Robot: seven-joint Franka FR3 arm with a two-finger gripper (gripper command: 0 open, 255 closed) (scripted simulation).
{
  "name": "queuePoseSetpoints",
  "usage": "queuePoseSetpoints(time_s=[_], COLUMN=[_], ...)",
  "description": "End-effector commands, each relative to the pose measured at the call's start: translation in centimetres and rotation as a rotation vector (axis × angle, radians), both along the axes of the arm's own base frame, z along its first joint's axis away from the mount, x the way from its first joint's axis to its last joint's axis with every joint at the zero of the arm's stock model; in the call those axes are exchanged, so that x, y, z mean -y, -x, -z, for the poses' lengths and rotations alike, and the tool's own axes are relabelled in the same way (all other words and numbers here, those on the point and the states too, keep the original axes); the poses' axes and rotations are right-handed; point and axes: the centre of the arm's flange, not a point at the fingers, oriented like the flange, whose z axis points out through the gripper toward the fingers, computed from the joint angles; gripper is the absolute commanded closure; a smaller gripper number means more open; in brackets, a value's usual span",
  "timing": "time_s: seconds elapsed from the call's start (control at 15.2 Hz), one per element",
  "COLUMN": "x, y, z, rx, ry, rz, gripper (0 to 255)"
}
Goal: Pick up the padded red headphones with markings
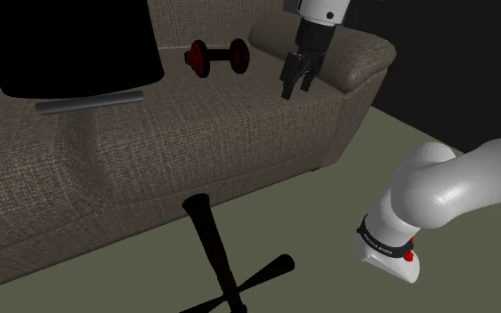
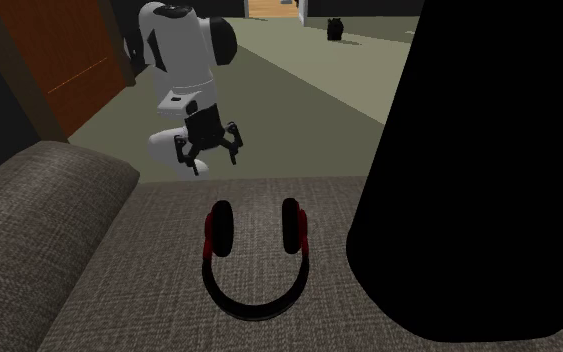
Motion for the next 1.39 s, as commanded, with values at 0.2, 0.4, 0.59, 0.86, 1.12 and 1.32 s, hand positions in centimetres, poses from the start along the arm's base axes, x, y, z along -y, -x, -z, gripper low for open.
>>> queuePoseSetpoints(time_s=[0.2, 0.4, 0.59, 0.86, 1.12, 1.32], x=[1.4, 2.8, 4.1, 5.7, 7.2, 8.2], y=[-3.8, -7.6, -11.4, -16.6, -21.7, -25.7], z=[-0.7, -1.4, -2.1, -3.0, -3.8, -4.3], rx=[-0.005, -0.011, -0.016, -0.023, -0.030, -0.035], ry=[-0.007, -0.015, -0.022, -0.032, -0.042, -0.049], rz=[-0.018, -0.035, -0.053, -0.076, -0.099, -0.117], gripper=[0, 0, 0, 0, 0, 0])
